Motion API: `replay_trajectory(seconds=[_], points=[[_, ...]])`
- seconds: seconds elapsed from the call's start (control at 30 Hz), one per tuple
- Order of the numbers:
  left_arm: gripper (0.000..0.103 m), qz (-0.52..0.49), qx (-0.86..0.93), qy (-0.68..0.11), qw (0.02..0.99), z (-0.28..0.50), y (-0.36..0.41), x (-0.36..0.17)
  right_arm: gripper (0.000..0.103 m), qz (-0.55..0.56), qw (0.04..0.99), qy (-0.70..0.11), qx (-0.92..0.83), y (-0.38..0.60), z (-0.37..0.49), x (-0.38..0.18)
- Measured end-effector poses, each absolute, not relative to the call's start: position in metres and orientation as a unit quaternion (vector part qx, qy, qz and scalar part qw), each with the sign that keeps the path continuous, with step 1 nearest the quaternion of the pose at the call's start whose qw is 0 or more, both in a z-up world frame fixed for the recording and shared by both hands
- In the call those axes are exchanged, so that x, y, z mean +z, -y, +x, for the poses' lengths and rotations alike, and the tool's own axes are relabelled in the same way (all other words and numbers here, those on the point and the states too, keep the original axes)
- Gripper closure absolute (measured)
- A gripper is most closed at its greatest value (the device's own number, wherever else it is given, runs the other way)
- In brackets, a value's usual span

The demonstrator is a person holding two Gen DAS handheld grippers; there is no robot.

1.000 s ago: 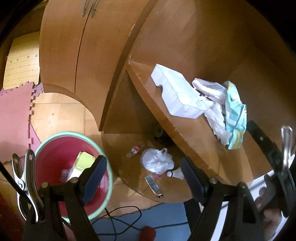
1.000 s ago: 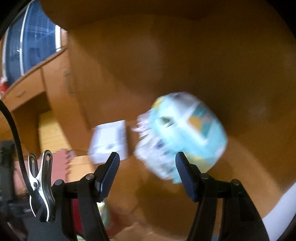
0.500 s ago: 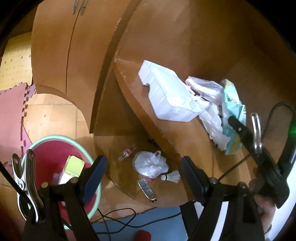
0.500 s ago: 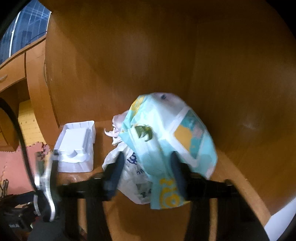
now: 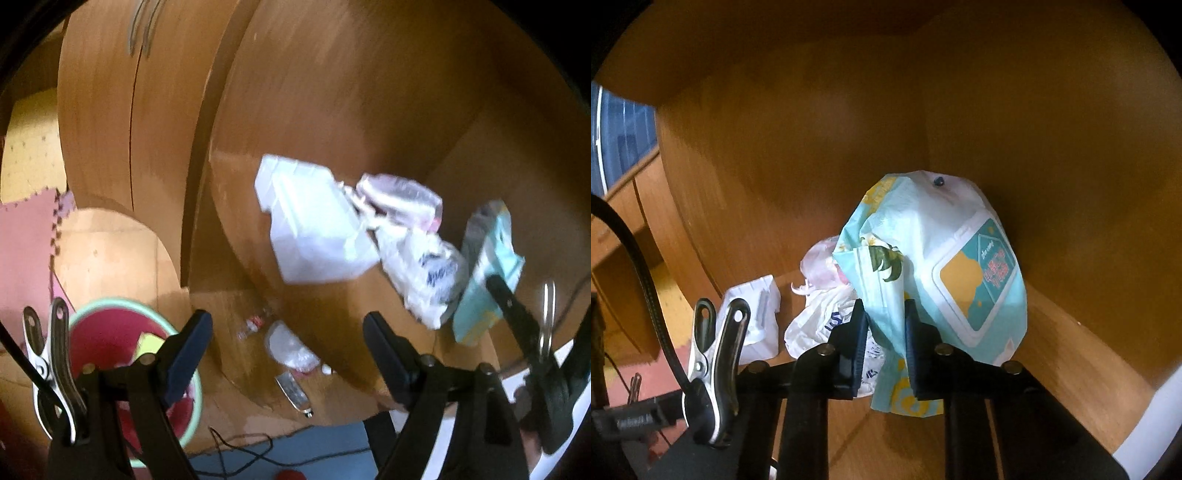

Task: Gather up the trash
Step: 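Reach the left tool to the white plastic tray and grasp its rim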

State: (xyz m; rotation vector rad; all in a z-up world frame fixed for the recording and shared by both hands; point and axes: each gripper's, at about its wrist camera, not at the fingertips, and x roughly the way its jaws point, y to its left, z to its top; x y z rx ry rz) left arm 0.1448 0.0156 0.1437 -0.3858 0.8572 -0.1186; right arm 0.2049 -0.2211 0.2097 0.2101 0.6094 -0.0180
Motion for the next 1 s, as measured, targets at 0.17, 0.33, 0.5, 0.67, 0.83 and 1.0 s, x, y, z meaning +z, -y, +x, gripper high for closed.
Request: replay_trajectory(seconds=[0.17, 0.33, 0.5, 0.67, 0.83, 1.0], points=[[0.012, -0.152, -0.037, -0.403, 0.902, 0.156, -0.009, 0.159, 0.084, 0.137, 0.950, -0.279, -0.003, 0.232, 0.191, 0.214], [0.011, -0.145, -0.024, -0.409, 0.901, 0.172, 0.000, 0.164, 0.084, 0.164, 0.948, -0.273, 0.008, 0.241, 0.187, 0.215], [0.004, -0.134, -0.007, -0.415, 0.900, 0.199, 0.018, 0.167, 0.084, 0.172, 0.947, -0.272, 0.016, 0.247, 0.181, 0.218], [0.003, -0.121, 0.011, -0.428, 0.896, 0.228, 0.032, 0.165, 0.084, 0.186, 0.945, -0.268, 0.021, 0.255, 0.178, 0.220], [0.003, -0.097, 0.019, -0.443, 0.891, 0.245, 0.044, 0.156, 0.084, 0.192, 0.943, -0.272, 0.027, 0.258, 0.178, 0.217], [0.003, -0.088, 0.030, -0.452, 0.887, 0.254, 0.048, 0.143, 0.084, 0.195, 0.942, -0.271, 0.027, 0.259, 0.181, 0.216]])
